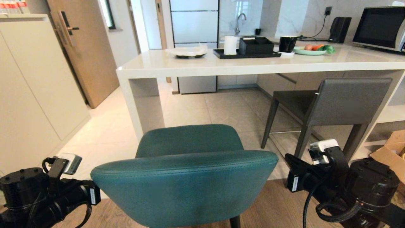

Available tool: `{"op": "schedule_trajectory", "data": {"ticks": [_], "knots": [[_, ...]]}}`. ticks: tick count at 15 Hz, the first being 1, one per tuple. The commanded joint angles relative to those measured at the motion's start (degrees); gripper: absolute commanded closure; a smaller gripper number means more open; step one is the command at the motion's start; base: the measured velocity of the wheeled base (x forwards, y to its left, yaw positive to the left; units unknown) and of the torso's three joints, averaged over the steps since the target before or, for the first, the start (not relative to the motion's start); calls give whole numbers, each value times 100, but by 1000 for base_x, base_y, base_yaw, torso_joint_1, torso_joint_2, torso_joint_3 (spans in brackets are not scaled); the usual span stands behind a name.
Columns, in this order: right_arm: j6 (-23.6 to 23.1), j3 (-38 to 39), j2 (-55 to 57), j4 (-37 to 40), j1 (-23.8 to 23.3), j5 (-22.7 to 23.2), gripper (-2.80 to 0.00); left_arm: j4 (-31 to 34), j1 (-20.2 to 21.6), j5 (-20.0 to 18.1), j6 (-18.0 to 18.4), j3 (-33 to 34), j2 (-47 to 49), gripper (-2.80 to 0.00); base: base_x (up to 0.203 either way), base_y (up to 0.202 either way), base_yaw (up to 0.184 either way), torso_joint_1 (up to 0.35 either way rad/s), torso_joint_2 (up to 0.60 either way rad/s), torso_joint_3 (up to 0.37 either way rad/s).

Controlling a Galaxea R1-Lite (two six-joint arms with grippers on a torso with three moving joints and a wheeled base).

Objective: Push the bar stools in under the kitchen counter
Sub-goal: Push the blue chair back under the dining table

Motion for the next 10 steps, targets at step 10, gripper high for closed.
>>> {"op": "schedule_trajectory", "data": {"ticks": [10], "knots": [[200,53,106,-53,153,-105,0,-48,-36,86,-45,-222,248,0,0,0,0,0,0,0]]}}
